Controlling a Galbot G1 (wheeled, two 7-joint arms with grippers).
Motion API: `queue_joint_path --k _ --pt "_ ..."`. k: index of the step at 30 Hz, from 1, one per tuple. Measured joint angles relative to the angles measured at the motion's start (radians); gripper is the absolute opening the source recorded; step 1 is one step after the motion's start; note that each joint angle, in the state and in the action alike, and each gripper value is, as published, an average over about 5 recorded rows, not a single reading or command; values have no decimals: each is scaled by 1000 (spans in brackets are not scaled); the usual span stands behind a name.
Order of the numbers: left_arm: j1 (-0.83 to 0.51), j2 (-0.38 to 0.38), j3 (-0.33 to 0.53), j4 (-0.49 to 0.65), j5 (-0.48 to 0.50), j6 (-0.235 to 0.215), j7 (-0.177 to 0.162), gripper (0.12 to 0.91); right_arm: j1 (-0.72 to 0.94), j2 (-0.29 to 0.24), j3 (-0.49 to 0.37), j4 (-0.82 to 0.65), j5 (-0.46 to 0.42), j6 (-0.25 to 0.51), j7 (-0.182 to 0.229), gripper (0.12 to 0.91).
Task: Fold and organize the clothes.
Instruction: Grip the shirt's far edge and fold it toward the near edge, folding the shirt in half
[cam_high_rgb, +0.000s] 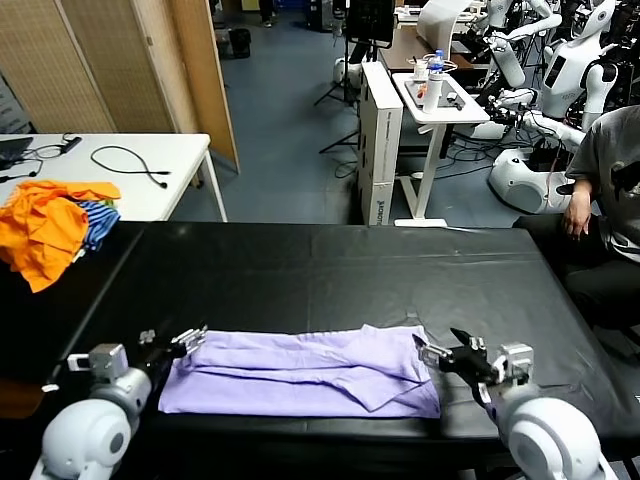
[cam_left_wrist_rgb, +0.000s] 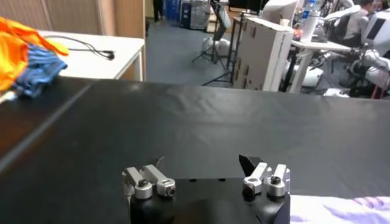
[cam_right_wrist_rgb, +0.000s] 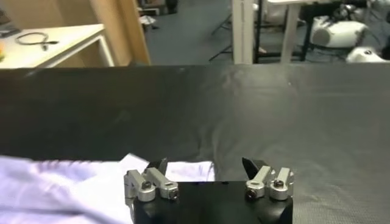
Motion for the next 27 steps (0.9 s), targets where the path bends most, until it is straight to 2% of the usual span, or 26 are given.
queue_joint_path --k 10,12,14,20,22,25,27 --pt "14 -7 4 33 -2 22 1 903 46 20 -39 -81 -12 12 -4 893" --pt "16 -8 5 33 -3 23 2 882 53 24 -47 -93 -16 16 -8 846" --pt "18 -9 6 35 -4 24 3 846 60 28 -58 -105 -21 18 -12 767" --pt "23 -9 10 43 0 26 4 643 72 38 -83 -126 -43 18 -26 507" --pt "26 -10 11 43 1 26 4 556 71 40 -86 -130 -52 18 -33 388" --pt "27 -13 18 43 9 23 5 382 67 41 -85 -134 -65 20 -44 224" --pt "24 -14 24 44 18 19 6 261 63 41 -82 -133 -71 25 -48 167"
